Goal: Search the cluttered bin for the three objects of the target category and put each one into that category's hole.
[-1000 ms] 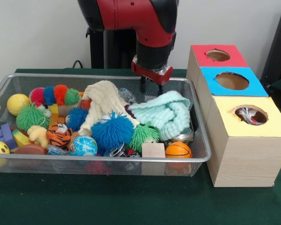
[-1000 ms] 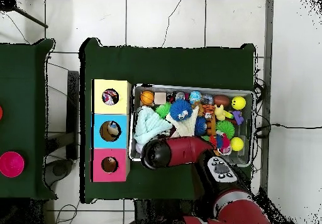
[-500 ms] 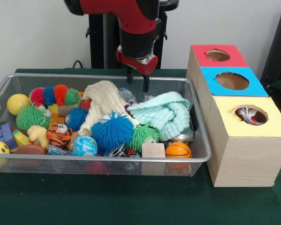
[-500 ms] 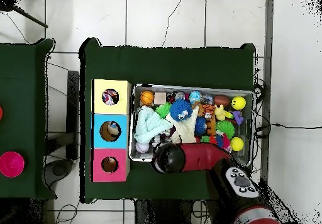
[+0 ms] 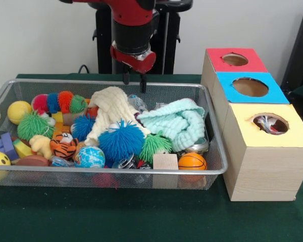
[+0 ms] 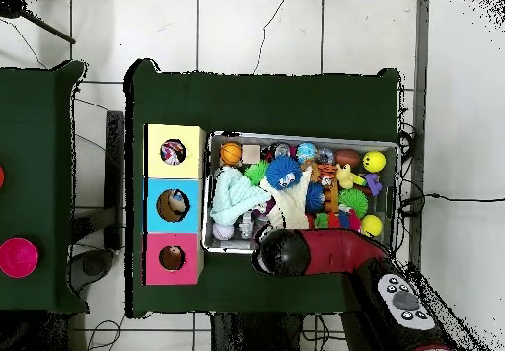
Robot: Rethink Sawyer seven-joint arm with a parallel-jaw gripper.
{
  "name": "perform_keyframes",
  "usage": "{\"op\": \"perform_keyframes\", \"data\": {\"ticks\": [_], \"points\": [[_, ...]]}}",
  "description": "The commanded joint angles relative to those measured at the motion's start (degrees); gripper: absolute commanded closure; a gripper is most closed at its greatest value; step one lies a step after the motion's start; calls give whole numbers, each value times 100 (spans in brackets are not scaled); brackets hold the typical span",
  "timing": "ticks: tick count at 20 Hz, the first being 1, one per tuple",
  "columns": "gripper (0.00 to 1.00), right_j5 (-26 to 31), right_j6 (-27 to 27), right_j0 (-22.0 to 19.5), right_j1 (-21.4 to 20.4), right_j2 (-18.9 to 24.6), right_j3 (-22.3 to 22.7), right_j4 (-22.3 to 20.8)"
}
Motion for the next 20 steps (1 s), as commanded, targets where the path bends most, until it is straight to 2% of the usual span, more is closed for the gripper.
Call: {"op": "perform_keyframes", "data": {"ticks": [1, 6, 11, 20], "points": [[0, 70, -1320, 213, 425, 557, -245, -876], [0, 152, -1633, 23, 475, 949, -92, -1149], [0, 34, -1404, 13, 692, 1049, -68, -1366], [0, 96, -1510, -322, 941, 1235, -196, -1633]]}}
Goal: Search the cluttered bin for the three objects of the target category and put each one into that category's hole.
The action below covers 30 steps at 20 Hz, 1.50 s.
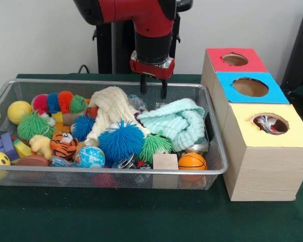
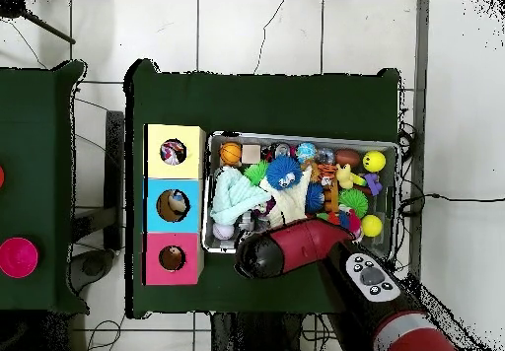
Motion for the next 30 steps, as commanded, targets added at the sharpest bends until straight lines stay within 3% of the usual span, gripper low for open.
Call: {"op": "perform_keyframes", "data": {"ticks": [1, 14, 22, 26, 30], "points": [[0, 209, -1644, -407, 523, 514, -207, -543], [0, 805, -2529, -1254, 521, 1254, -227, -598], [0, 480, -2114, -933, 696, 995, -277, -881], [0, 874, -2127, -916, 329, 1161, -180, -525], [0, 1075, -2122, -881, 244, 1250, -320, -327]]}}
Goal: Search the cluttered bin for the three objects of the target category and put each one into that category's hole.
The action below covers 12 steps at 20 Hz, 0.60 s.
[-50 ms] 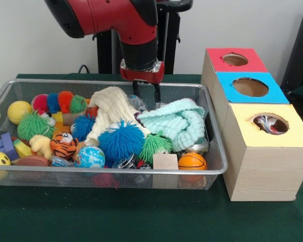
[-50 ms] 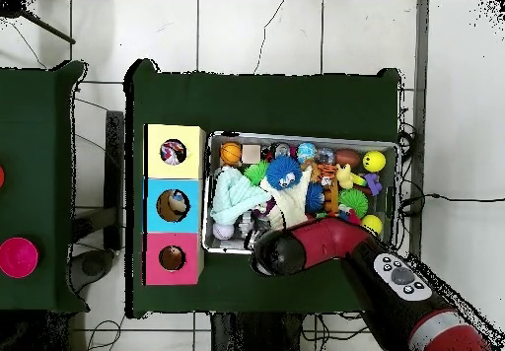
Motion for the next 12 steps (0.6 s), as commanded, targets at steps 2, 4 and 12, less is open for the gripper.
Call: {"op": "perform_keyframes", "data": {"ticks": [2, 4, 12], "points": [[0, 900, -1409, 50, -101, 485, -380, 126], [0, 969, -1462, -10, -127, 521, -427, 145], [0, 1026, -1589, -166, -30, 533, -705, -89]]}}
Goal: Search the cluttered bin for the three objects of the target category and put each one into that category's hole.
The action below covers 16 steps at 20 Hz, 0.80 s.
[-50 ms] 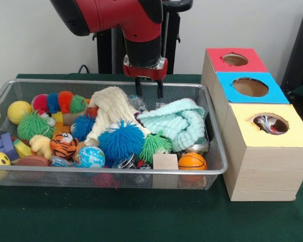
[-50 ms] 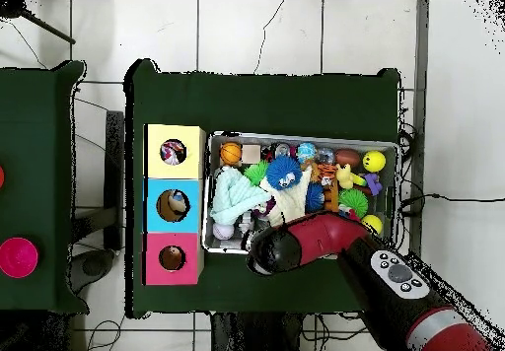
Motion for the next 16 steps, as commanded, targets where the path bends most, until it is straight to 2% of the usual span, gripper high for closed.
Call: {"op": "perform_keyframes", "data": {"ticks": [1, 11, 16], "points": [[0, 627, -1624, -158, 50, 366, -732, -102], [0, 844, -1755, -173, 271, 398, -1122, -160], [0, 1139, -1816, -176, 217, 481, -1296, -20]]}}
